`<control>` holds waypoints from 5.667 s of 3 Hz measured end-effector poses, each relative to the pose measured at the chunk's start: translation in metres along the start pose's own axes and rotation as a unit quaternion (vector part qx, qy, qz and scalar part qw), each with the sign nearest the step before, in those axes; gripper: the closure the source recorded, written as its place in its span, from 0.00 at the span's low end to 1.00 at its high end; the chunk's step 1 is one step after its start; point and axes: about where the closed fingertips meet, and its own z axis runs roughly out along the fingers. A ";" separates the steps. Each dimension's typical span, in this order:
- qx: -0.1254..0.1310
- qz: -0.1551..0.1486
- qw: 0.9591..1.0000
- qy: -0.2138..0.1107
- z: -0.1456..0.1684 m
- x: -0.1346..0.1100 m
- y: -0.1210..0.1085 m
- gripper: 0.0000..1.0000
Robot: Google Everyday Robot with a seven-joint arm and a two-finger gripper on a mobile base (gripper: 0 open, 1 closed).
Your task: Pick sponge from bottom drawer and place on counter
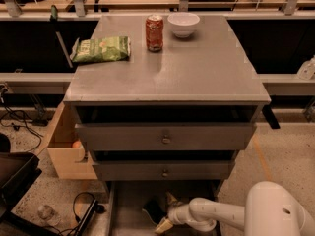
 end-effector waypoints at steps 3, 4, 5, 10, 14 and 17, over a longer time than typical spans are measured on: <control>-0.020 0.022 1.000 0.007 0.031 0.018 0.022 0.48; -0.020 0.022 1.000 0.007 0.029 0.016 0.022 0.71; -0.020 0.022 1.000 0.007 0.026 0.012 0.022 0.95; -0.063 0.037 0.997 -0.028 -0.159 -0.048 0.024 1.00; 0.026 0.085 0.995 -0.037 -0.478 -0.144 0.010 1.00; 0.093 0.135 0.985 -0.059 -0.609 -0.172 -0.024 1.00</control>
Offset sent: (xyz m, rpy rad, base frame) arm -0.0138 0.0148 -0.0457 -0.0039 0.0653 0.0072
